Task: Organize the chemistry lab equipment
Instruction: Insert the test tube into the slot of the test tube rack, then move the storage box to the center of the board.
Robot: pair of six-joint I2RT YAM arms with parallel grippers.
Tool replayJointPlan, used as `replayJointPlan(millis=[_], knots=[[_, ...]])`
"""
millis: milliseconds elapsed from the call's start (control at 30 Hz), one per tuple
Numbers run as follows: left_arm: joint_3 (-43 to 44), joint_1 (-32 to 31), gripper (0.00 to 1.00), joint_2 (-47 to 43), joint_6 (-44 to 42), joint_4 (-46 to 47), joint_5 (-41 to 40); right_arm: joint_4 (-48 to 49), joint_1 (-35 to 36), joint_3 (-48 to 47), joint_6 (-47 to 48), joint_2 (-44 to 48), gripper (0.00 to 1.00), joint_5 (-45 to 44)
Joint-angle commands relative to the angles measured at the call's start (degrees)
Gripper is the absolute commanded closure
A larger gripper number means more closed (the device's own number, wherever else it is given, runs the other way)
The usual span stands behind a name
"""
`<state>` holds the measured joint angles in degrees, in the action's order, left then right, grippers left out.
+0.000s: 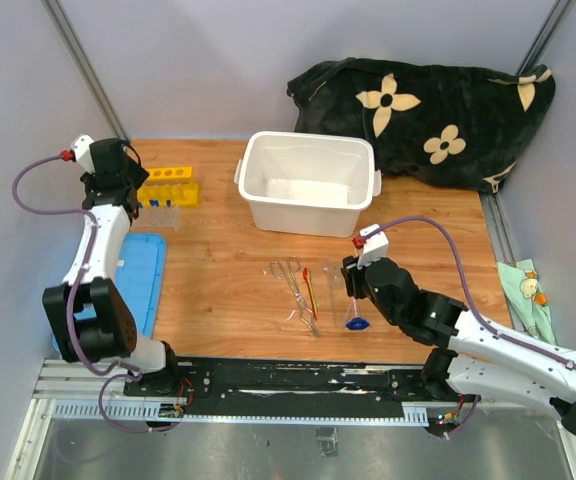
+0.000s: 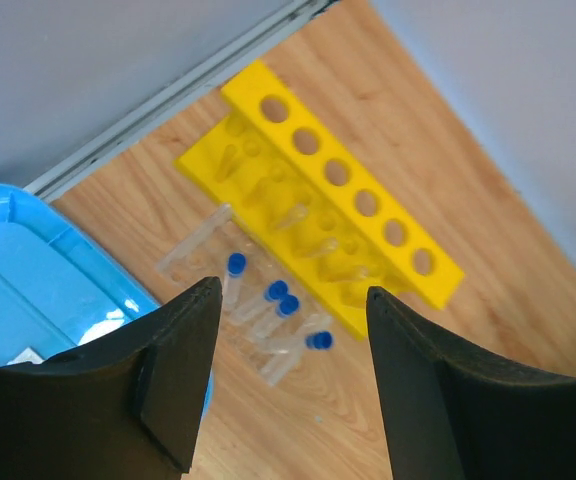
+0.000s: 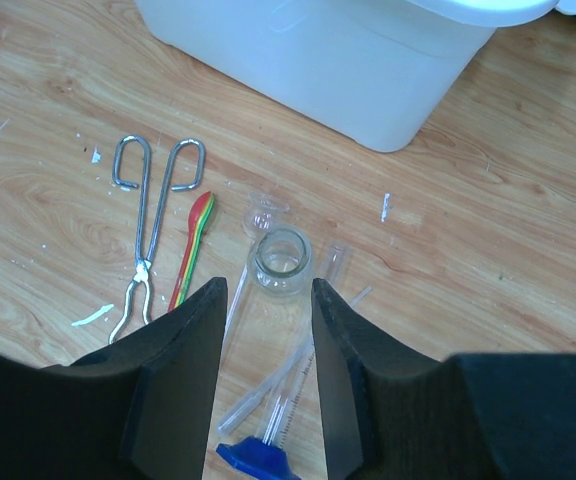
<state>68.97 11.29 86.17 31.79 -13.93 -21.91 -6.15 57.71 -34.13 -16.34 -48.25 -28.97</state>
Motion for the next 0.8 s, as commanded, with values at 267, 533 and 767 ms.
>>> replayJointPlan(millis=[267, 533, 767], knots=[[-9.04, -16.66, 0.42, -22.73, -1.16, 0.40, 18.59, -18.90, -0.76, -10.04, 1.04, 8.68, 0.59, -4.30], [-15.05, -33.76, 0.60, -27.00, 0.11, 1.25, 31.61, -32.68, -0.76, -17.60, -2.79, 10.79, 0.59, -8.79], [-10.57, -39.88, 0.80, -21.32, -2.40, 0.31, 33.41, -40.82, -5.72, -28.11, -2.50, -0.38, 0.55, -7.30]])
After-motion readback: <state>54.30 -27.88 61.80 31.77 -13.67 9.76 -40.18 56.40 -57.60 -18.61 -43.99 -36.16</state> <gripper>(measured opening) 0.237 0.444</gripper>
